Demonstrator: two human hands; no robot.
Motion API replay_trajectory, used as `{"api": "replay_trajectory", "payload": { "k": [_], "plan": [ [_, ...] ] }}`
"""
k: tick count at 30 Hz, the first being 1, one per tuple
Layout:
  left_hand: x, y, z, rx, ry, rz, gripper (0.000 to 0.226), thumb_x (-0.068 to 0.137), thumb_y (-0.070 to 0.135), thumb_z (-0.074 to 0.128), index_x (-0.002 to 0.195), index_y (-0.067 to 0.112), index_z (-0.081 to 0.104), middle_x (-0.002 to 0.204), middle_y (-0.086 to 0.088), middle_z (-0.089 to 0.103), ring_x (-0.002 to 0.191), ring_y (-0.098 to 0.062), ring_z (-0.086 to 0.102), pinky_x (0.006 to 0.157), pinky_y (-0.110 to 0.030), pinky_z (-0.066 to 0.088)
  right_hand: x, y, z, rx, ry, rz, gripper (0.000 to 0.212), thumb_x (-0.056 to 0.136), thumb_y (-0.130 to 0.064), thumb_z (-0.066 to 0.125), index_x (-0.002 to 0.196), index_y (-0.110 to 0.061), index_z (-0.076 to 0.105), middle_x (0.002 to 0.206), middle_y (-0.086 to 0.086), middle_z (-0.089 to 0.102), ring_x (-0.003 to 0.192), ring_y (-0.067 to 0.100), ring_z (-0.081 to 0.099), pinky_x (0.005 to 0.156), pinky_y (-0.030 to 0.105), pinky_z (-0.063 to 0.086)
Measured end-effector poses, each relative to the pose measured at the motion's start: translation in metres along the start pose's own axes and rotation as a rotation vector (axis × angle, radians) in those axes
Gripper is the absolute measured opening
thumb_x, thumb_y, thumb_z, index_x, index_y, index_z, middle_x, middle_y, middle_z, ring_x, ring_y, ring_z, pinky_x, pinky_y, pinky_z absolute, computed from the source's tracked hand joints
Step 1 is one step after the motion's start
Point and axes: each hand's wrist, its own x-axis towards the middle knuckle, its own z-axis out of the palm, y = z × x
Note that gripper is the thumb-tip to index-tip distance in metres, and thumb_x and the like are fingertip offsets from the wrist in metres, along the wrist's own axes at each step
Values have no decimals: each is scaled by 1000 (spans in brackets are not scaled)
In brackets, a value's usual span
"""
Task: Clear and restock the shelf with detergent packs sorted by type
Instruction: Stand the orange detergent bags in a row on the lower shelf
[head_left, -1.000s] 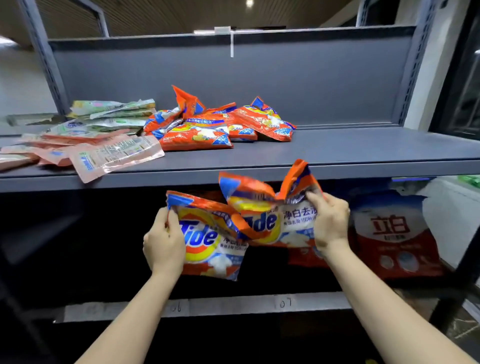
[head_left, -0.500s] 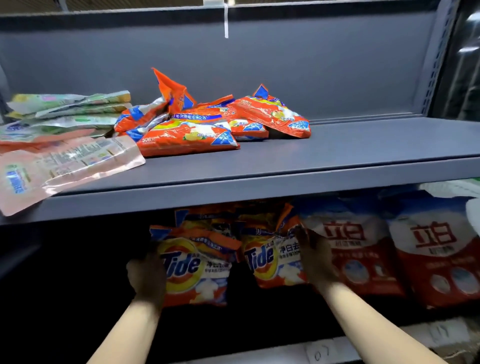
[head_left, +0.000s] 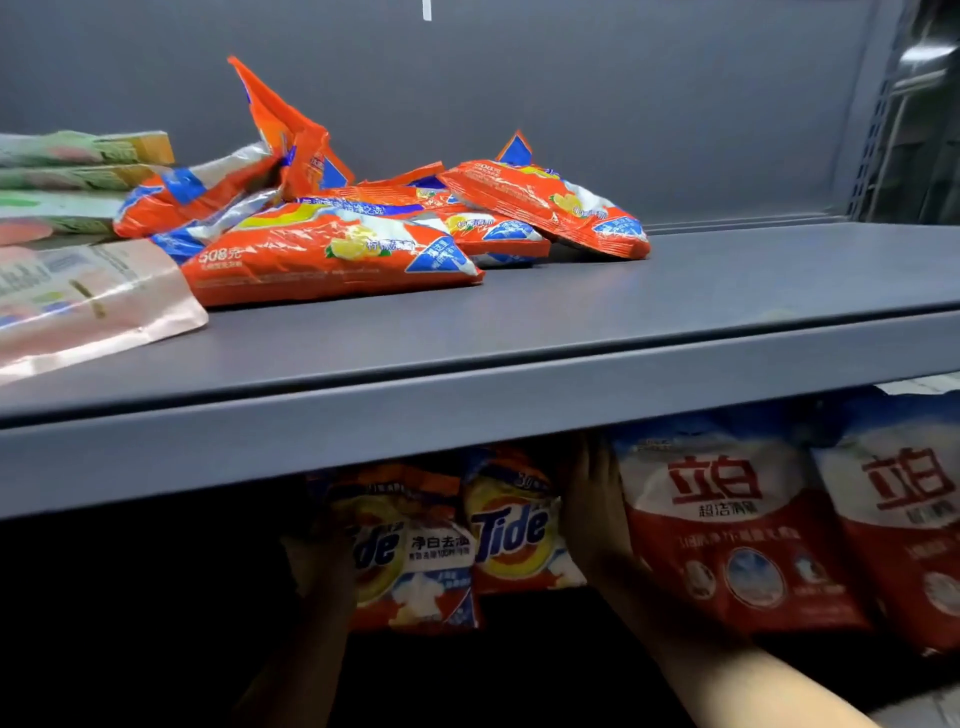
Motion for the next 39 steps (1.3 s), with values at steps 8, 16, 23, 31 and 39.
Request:
{"api": "replay_trajectory", "payload": {
  "k": [8, 16, 23, 31, 39],
  "plan": [
    [-61, 26, 17, 882, -82, 924, 56, 74, 35, 52, 117, 0, 62, 119, -26, 59, 110, -48, 53, 90, -59, 40, -5, -12, -13, -282, -53, -216, 48, 74, -22, 56, 121, -13, 58, 122, 8, 59, 118, 33, 51, 104, 51, 38],
    [-47, 54, 37, 724, -301, 868, 38, 89, 13, 60, 126, 16, 51, 114, -6, 59, 111, -27, 55, 92, -31, 43, 34, -47, -28, -120, -245, 60, 26, 97, -13, 44, 116, -8, 61, 119, 14, 62, 113, 34, 55, 93, 39, 46],
    [-65, 55, 34, 581, -342, 835, 32, 92, 21, 59, 122, 11, 55, 109, 0, 59, 104, -16, 57, 81, -24, 43, 14, -37, -22, -110, -193, -94, 20, 93, -10, 51, 110, -6, 63, 101, 12, 69, 94, 30, 65, 74, 34, 49],
    [-89, -17, -13, 937, -393, 1006, 64, 72, 53, 56, 125, 18, 49, 135, -13, 48, 118, -42, 50, 90, -56, 45, -74, 8, -19, -221, -168, 3, 48, 81, -47, 60, 121, -21, 54, 122, 5, 58, 107, 28, 56, 81, 41, 50],
    [-81, -60, -14, 1078, -479, 892, 71, 76, 85, 4, 139, 59, -13, 154, 10, -25, 139, -31, -28, 98, -65, -12, -72, 27, -15, -150, -419, 111, 74, 86, -52, 54, 148, -36, 16, 151, -2, 24, 135, 23, 29, 108, 40, 33]
  ]
}}
